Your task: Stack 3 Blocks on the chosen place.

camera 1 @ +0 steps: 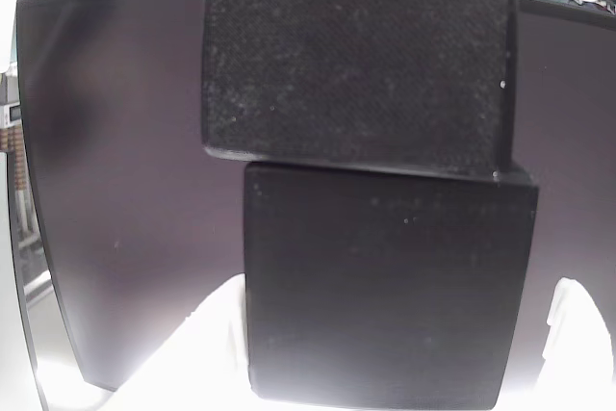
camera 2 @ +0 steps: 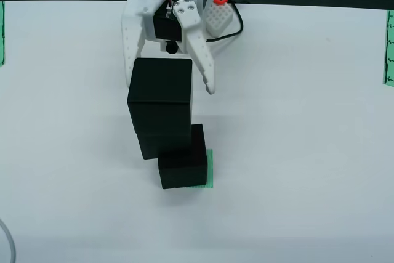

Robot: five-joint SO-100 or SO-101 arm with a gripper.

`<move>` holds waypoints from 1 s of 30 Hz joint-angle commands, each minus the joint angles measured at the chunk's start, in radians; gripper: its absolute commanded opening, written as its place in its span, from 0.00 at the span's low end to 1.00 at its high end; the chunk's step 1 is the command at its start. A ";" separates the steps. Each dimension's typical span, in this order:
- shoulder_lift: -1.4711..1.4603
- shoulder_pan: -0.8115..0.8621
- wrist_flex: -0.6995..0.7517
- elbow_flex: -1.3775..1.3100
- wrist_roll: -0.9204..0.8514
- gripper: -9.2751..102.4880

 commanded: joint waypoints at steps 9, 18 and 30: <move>0.129 -0.006 0.127 -0.081 0.011 0.42; 0.262 -0.003 0.557 -0.288 0.080 0.39; 0.453 -0.048 0.839 -0.410 0.439 0.08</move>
